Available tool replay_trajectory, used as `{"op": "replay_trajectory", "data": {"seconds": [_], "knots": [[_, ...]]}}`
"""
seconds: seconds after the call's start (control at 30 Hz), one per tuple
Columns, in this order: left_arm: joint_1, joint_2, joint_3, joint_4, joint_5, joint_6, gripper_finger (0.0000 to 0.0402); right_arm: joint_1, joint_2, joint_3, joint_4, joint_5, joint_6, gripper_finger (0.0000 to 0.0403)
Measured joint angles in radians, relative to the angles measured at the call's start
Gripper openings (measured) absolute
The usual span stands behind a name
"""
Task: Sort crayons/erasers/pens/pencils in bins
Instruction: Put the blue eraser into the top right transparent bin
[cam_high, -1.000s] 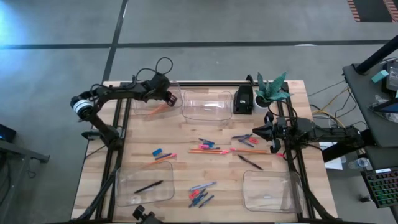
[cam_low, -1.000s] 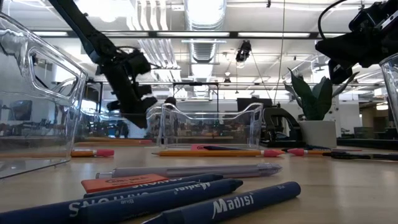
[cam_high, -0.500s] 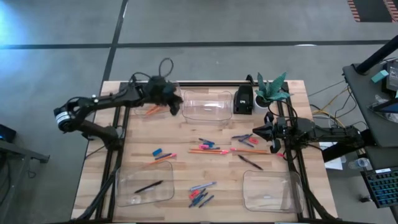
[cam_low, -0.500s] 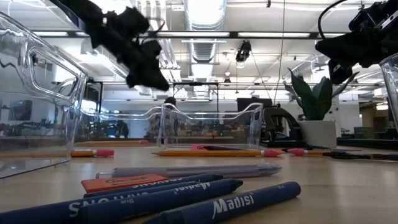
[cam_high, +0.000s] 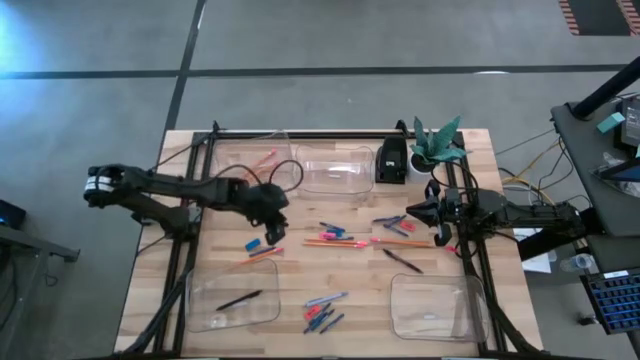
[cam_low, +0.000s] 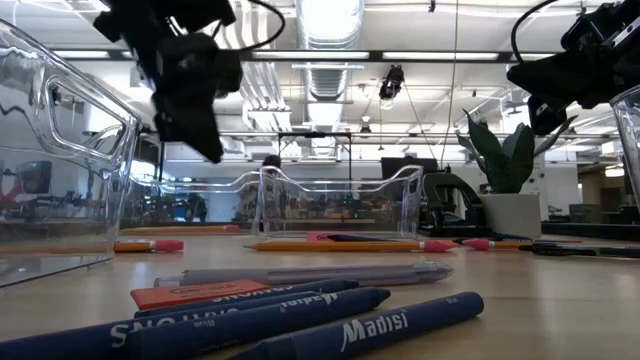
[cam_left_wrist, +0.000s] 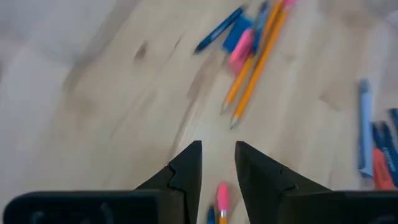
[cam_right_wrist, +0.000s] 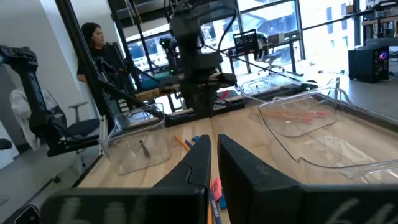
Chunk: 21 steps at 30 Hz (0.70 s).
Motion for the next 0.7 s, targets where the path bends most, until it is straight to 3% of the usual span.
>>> {"op": "replay_trajectory", "data": {"seconds": [0.37,0.7], "knots": [[-0.027,0.009,-0.065,-0.269,-0.072,-0.354,0.0082,0.0,0.0,0.0,0.0,0.0,0.0,0.0022],[-0.071,0.013,-0.108,-0.264,-0.034,-0.398,0.0082,0.0,0.0,0.0,0.0,0.0,0.0,0.0022]]}}
